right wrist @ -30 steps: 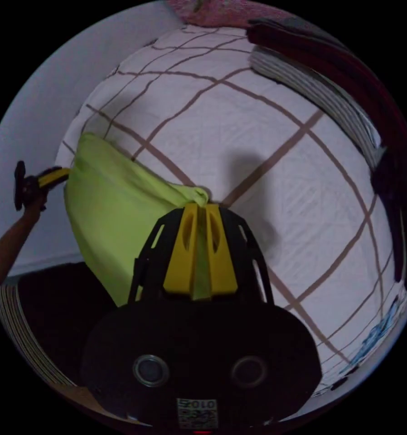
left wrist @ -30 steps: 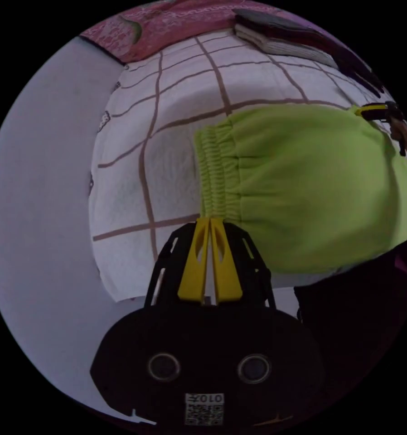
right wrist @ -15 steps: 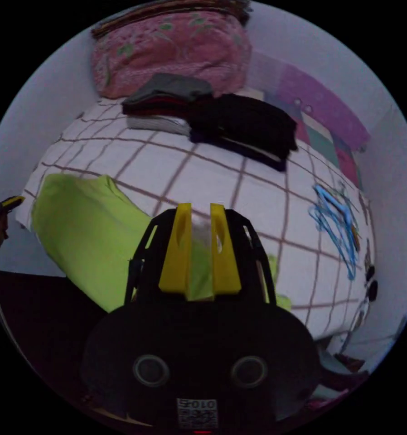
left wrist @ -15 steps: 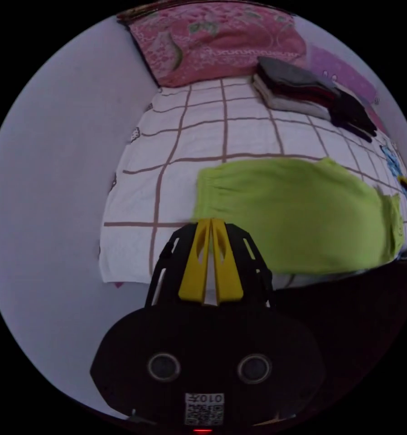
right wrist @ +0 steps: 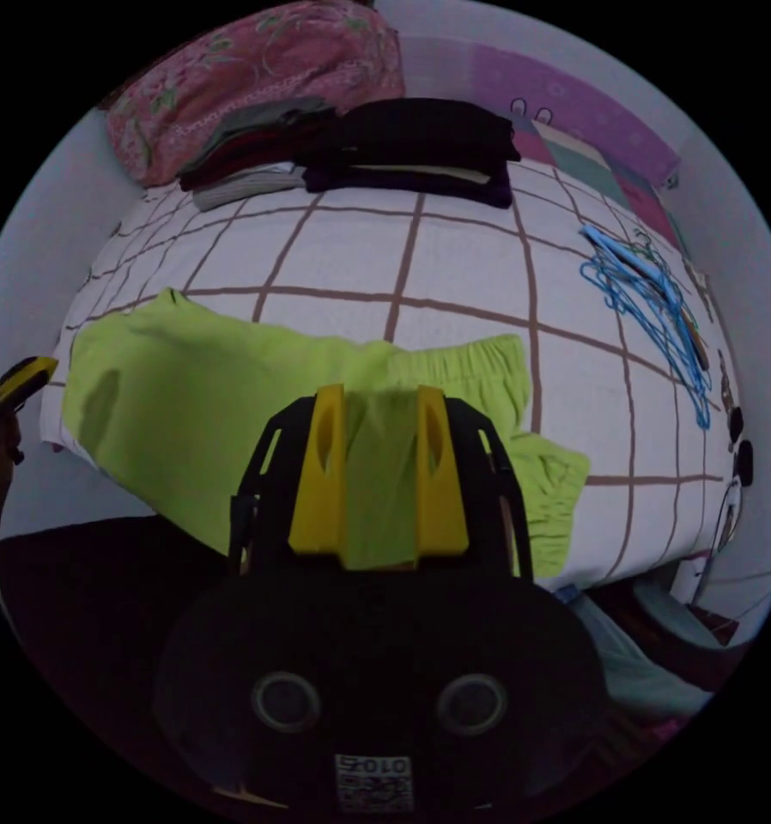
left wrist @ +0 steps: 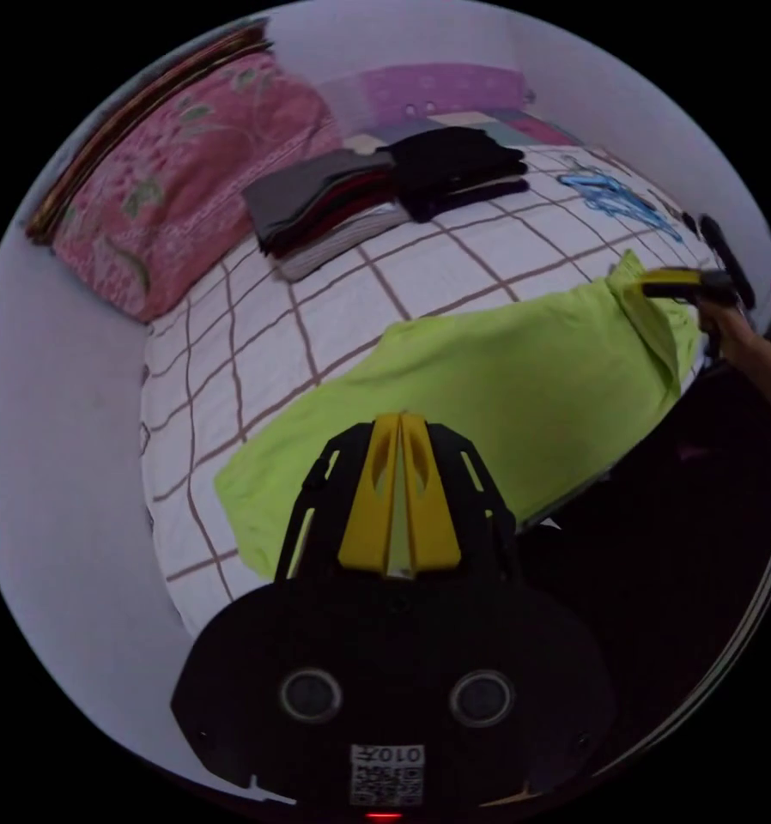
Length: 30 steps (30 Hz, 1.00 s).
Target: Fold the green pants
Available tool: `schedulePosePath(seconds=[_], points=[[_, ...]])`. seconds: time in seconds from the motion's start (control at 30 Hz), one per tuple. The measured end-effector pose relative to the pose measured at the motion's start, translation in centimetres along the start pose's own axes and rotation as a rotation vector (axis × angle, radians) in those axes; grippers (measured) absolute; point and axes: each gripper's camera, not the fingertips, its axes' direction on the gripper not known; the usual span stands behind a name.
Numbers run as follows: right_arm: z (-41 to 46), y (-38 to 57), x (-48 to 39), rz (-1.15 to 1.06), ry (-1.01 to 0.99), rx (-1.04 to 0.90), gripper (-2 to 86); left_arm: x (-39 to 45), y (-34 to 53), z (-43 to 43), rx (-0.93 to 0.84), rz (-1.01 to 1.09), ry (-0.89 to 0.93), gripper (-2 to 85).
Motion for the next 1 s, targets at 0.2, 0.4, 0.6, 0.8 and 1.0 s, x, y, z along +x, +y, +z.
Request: schedulePosePath(seconds=[0.2, 0.4, 0.6, 0.8, 1.0], points=[[3.3, -2.3, -0.5, 0.038, 0.032, -0.132, 9.9, 1.4, 1.9, 0.5, -0.018, 0.017, -0.005, -0.3], [2.4, -1.8, 1.3, 0.175, -0.116, -0.099, 6.7, 0.5, 5.2, 2.1, -0.062, -0.008, -0.023, -0.3], [-0.4, 0.4, 1.7, 0.124, -0.112, -0.054, 5.5, 0.3, 6.1, 4.8, -0.073, -0.073, 0.039, -0.3], [-5.9, 4.6, 2.4, 0.195, 0.033, 0.036, 5.3, 3.4, 4.4, 6.7, -0.051, 0.041, 0.039, -0.3], [-4.6, 9.7, 4.4, 0.351, 0.136, -0.108, 5.1, 6.6, 2.5, 8.1, -0.022, 0.129, 0.061, -0.3]])
